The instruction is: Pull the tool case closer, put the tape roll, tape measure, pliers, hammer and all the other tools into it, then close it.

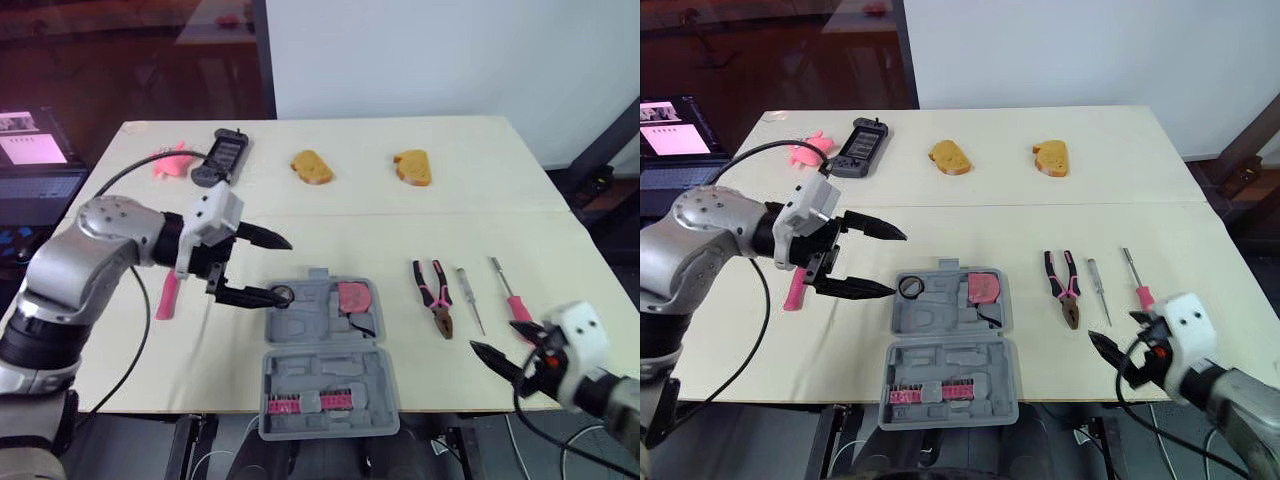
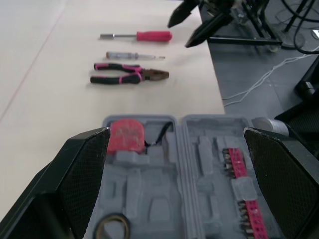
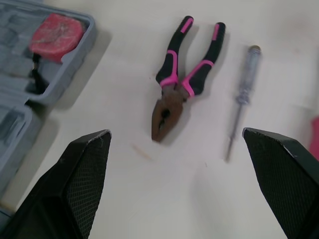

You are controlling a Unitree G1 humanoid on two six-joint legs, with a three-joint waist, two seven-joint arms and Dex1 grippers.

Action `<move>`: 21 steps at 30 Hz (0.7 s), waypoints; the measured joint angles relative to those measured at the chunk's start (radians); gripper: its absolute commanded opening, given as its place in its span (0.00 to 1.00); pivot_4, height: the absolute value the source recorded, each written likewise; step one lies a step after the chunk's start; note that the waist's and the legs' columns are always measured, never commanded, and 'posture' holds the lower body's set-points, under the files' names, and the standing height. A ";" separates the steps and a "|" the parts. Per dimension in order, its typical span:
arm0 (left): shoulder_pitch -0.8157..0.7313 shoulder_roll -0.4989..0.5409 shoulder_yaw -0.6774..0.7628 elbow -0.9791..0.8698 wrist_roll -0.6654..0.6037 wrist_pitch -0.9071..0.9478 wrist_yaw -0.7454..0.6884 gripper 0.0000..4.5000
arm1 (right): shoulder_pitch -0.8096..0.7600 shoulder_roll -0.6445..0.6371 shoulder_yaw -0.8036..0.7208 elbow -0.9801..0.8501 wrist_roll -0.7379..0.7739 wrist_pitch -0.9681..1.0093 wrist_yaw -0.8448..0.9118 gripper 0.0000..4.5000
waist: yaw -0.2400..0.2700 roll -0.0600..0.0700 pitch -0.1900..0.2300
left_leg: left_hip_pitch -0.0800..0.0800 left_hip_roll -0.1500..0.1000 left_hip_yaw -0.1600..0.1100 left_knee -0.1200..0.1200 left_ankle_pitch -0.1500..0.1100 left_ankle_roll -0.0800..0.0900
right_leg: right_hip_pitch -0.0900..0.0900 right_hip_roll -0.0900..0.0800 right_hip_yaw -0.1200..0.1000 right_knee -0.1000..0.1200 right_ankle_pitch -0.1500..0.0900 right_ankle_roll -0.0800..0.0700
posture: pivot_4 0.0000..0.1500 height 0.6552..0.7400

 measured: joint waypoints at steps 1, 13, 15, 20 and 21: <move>0.018 0.003 0.015 -0.012 -0.001 0.003 0.013 1.00 | -0.041 0.000 0.032 0.014 -0.003 0.030 -0.025 0.99 | 0.000 0.000 0.000 | 0.000 0.000 0.000 0.000 0.000 0.000 | 0.000 0.000 0.000 0.000 0.000 0.000 | 1.00 1.00; 0.149 0.042 0.110 -0.137 -0.026 0.054 0.123 1.00 | -0.328 0.027 0.211 0.205 -0.037 0.224 -0.192 0.99 | 0.000 0.000 0.000 | 0.000 -0.001 0.000 0.000 0.001 -0.001 | -0.001 0.000 0.000 0.000 0.000 0.000 | 1.00 1.00; 0.157 0.044 0.120 -0.137 -0.025 0.054 0.136 1.00 | -0.354 0.049 0.237 0.212 -0.042 0.241 -0.214 0.99 | -0.002 0.000 0.000 | 0.000 -0.001 0.000 0.000 0.001 -0.001 | -0.001 0.000 0.000 0.001 0.000 0.000 | 1.00 1.00; 0.182 0.063 0.142 -0.149 -0.026 0.054 0.146 1.00 | -0.387 0.091 0.277 0.223 -0.060 0.281 -0.266 0.99 | -0.002 0.000 0.000 | 0.000 -0.001 0.000 -0.001 0.001 -0.001 | -0.002 0.000 0.001 0.001 0.000 0.000 | 1.00 1.00; 0.187 0.064 0.143 -0.150 -0.026 0.054 0.147 1.00 | -0.390 0.095 0.281 0.223 -0.064 0.284 -0.275 0.99 | -0.001 0.000 0.000 | 0.000 -0.001 0.000 -0.001 0.001 -0.001 | -0.002 0.000 0.001 0.001 0.000 0.000 | 1.00 1.00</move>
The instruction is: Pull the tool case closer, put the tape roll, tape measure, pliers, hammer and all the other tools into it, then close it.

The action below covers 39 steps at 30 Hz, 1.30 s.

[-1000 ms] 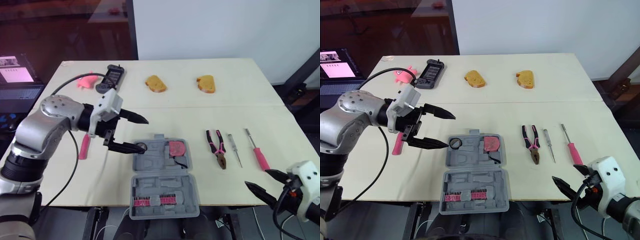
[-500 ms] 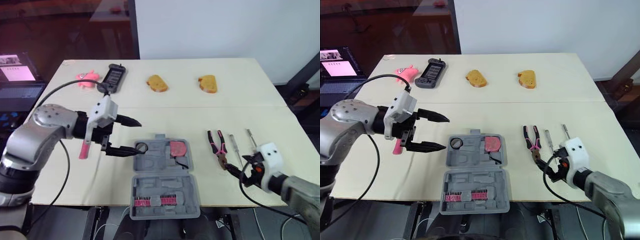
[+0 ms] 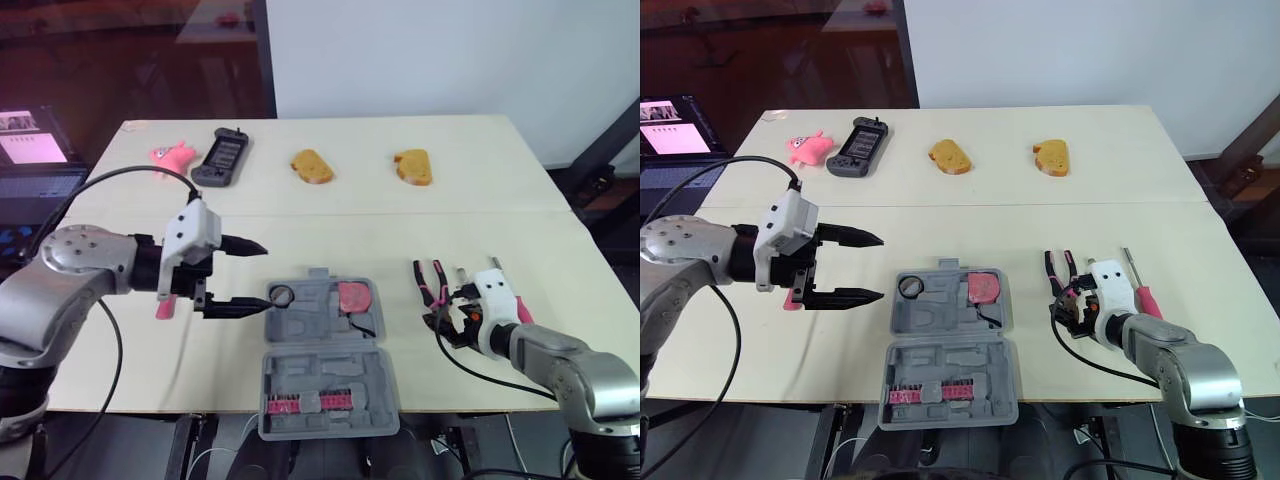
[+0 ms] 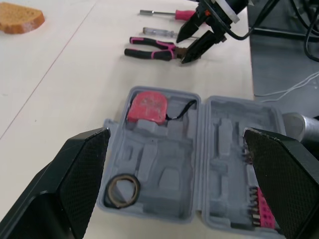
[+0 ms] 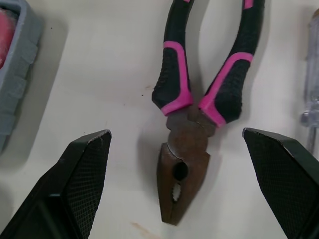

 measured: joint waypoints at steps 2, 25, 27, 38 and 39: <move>0.009 0.001 0.000 -0.001 0.000 0.000 0.003 1.00 | -0.007 0.018 0.006 0.000 -0.010 0.011 -0.022 0.99 | 0.000 0.000 0.000 | 0.000 0.000 0.000 0.000 0.000 0.000 | 0.000 0.000 0.000 0.000 0.000 0.000 | 1.00 1.00; -0.004 0.004 0.000 -0.014 -0.008 -0.013 0.015 1.00 | 0.012 0.108 0.028 -0.001 -0.111 -0.026 -0.122 0.44 | -0.002 0.000 0.000 | 0.000 0.000 0.000 0.000 0.001 -0.001 | 0.000 0.001 0.000 0.001 0.000 0.000 | 1.00 1.00; -0.004 0.004 0.000 -0.014 -0.008 -0.015 0.015 1.00 | 0.012 0.108 0.032 0.002 -0.114 -0.033 -0.121 0.44 | -0.002 0.000 0.000 | 0.000 0.000 0.000 0.000 0.001 -0.001 | 0.000 0.001 0.000 0.001 0.000 0.000 | 1.00 1.00; -0.004 0.004 -0.001 -0.013 -0.003 -0.023 0.016 1.00 | 0.015 0.115 0.039 0.009 -0.130 -0.056 -0.115 0.21 | -0.003 0.000 0.000 | 0.000 0.000 0.000 0.000 0.001 -0.001 | 0.000 0.001 0.000 0.001 0.000 0.000 | 1.00 1.00; -0.004 0.004 -0.001 -0.012 -0.002 -0.024 0.016 1.00 | 0.016 0.114 0.041 0.009 -0.132 -0.062 -0.112 0.21 | -0.003 0.000 0.000 | 0.000 0.000 0.000 0.000 0.001 -0.001 | 0.000 0.001 0.000 0.001 0.000 0.000 | 1.00 1.00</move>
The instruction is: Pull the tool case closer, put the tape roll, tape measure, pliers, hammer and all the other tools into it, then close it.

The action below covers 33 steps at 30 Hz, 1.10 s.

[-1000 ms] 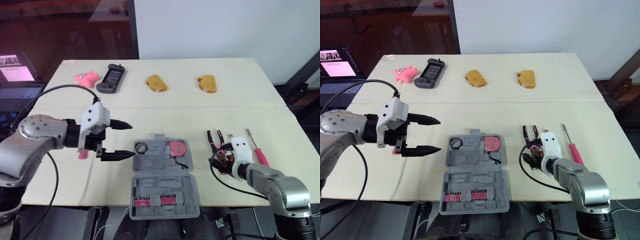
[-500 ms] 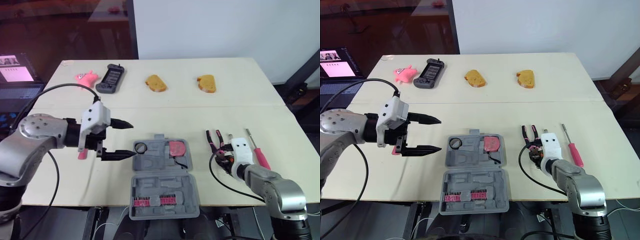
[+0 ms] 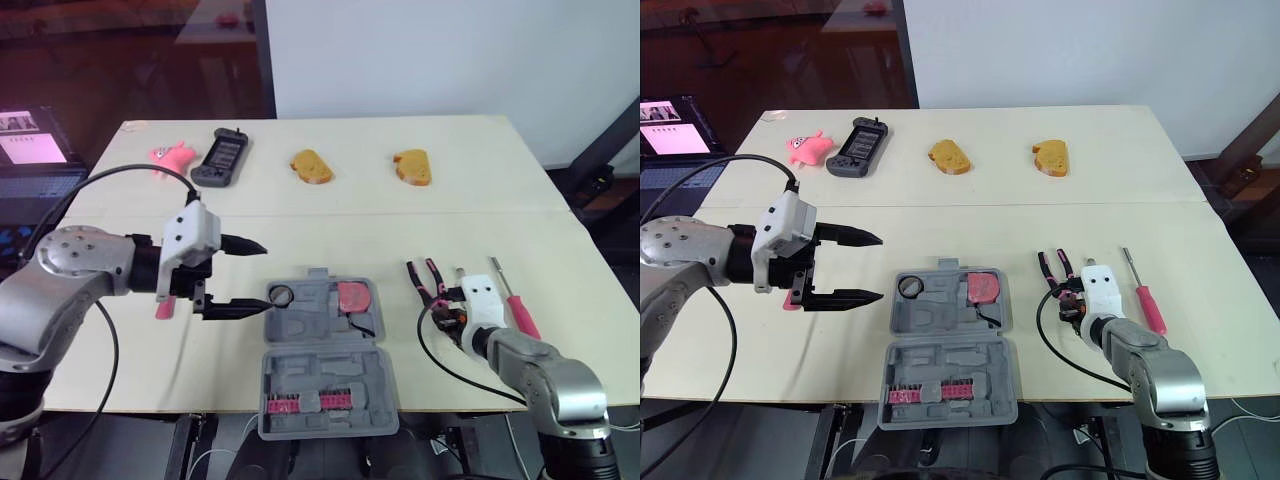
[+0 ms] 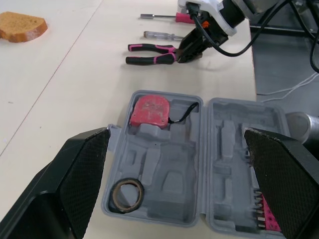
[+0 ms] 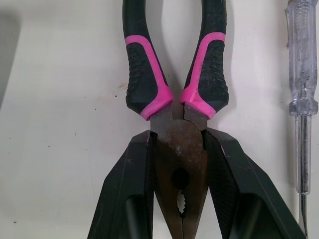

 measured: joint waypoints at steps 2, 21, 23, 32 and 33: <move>0.002 0.000 0.000 0.002 0.003 -0.007 -0.001 1.00 | 0.003 -0.010 0.007 0.000 -0.005 -0.013 0.012 0.21 | 0.000 0.000 0.000 | 0.000 0.000 0.000 0.000 0.000 0.000 | 0.000 0.000 0.000 0.000 0.000 0.000 | 1.00 1.00; 0.241 -0.021 0.147 0.172 0.036 -0.214 -0.038 1.00 | -0.587 -0.547 0.342 -0.030 0.148 -0.119 0.813 0.21 | -0.025 0.001 0.003 | -0.001 0.002 0.004 -0.001 0.000 0.000 | -0.003 -0.001 0.001 -0.001 0.000 0.000 | 1.00 1.00; 0.280 -0.033 0.185 0.175 0.035 -0.235 -0.036 1.00 | -0.683 -0.568 0.429 -0.004 0.125 -0.160 0.922 0.21 | -0.023 0.001 0.003 | -0.001 0.002 0.004 -0.001 0.000 0.000 | -0.003 -0.001 0.001 -0.002 0.000 0.000 | 1.00 1.00; 0.563 -0.116 0.354 0.179 0.042 -0.355 -0.041 1.00 | -0.817 -0.465 0.671 0.079 -0.072 -0.293 1.034 0.21 | -0.029 0.000 0.003 | -0.002 0.004 0.007 -0.002 -0.002 -0.003 | -0.007 0.001 0.005 0.000 0.001 -0.001 | 1.00 1.00; 0.585 -0.123 0.359 0.171 0.043 -0.365 -0.040 1.00 | -0.822 -0.446 0.687 0.078 -0.088 -0.297 1.028 0.21 | -0.025 0.000 0.003 | -0.002 0.004 0.006 -0.002 -0.002 -0.003 | -0.007 0.001 0.005 0.000 0.001 -0.001 | 1.00 1.00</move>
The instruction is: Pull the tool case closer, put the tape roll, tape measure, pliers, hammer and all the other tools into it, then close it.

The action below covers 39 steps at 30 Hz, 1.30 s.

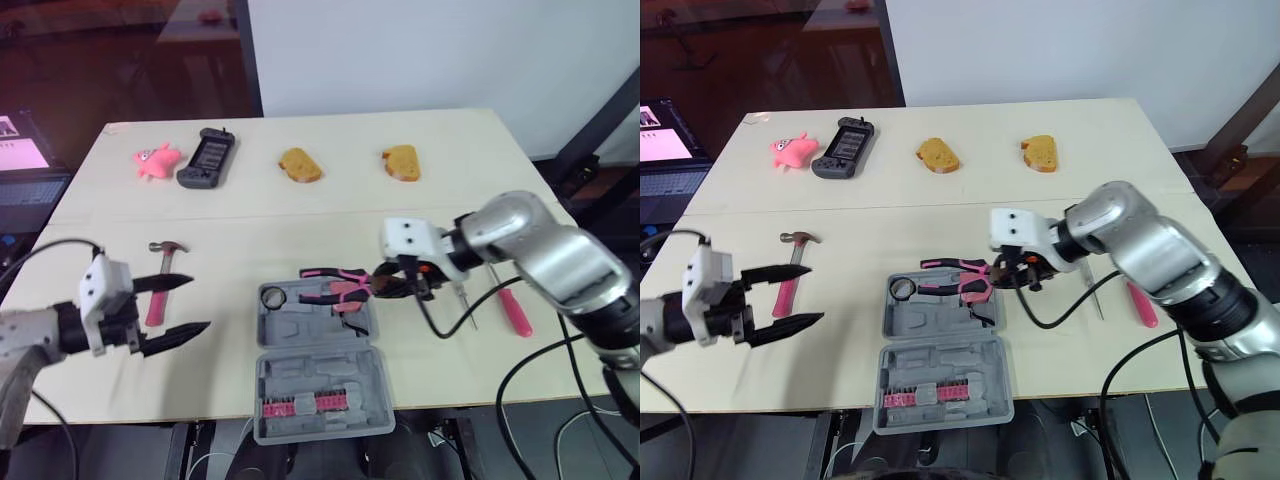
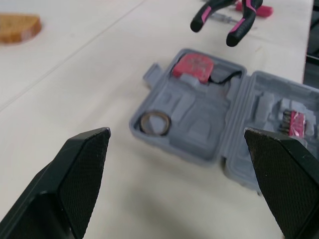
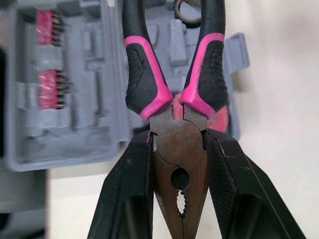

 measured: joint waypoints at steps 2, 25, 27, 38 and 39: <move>0.037 -0.019 0.021 -0.015 0.005 -0.018 0.011 1.00 | -0.042 0.042 0.053 0.001 -0.036 0.015 0.001 0.21 | 0.005 0.000 0.000 | 0.000 0.000 0.000 0.000 0.001 -0.001 | 0.000 0.000 0.000 0.000 0.001 -0.001 | 1.00 1.00; 0.184 -0.053 0.083 -0.118 0.009 -0.063 0.084 1.00 | -0.174 0.329 0.356 0.230 -0.205 0.220 -0.028 0.21 | 0.002 -0.001 0.000 | 0.000 0.001 -0.001 0.000 0.001 -0.003 | -0.004 0.003 0.000 0.000 0.002 -0.003 | 1.00 1.00; 0.184 -0.052 0.083 -0.118 0.010 -0.064 0.084 1.00 | -0.171 0.344 0.360 0.239 -0.213 0.213 -0.037 0.21 | 0.001 -0.001 -0.001 | 0.000 0.001 -0.001 0.000 0.001 -0.003 | -0.005 0.003 0.000 0.000 0.002 -0.003 | 1.00 1.00; 0.181 -0.047 0.083 -0.118 0.019 -0.064 0.084 1.00 | -0.158 0.398 0.397 0.289 -0.254 0.193 -0.061 0.21 | 0.000 -0.001 -0.001 | 0.000 0.004 -0.001 0.000 0.001 -0.005 | -0.005 0.008 0.003 0.000 0.003 -0.004 | 1.00 1.00; 0.181 -0.047 0.083 -0.118 0.022 -0.064 0.084 1.00 | -0.157 0.404 0.398 0.289 -0.256 0.195 -0.064 0.21 | 0.000 -0.001 -0.001 | 0.000 0.004 -0.001 0.000 0.001 -0.005 | -0.006 0.009 0.004 0.000 0.003 -0.005 | 1.00 1.00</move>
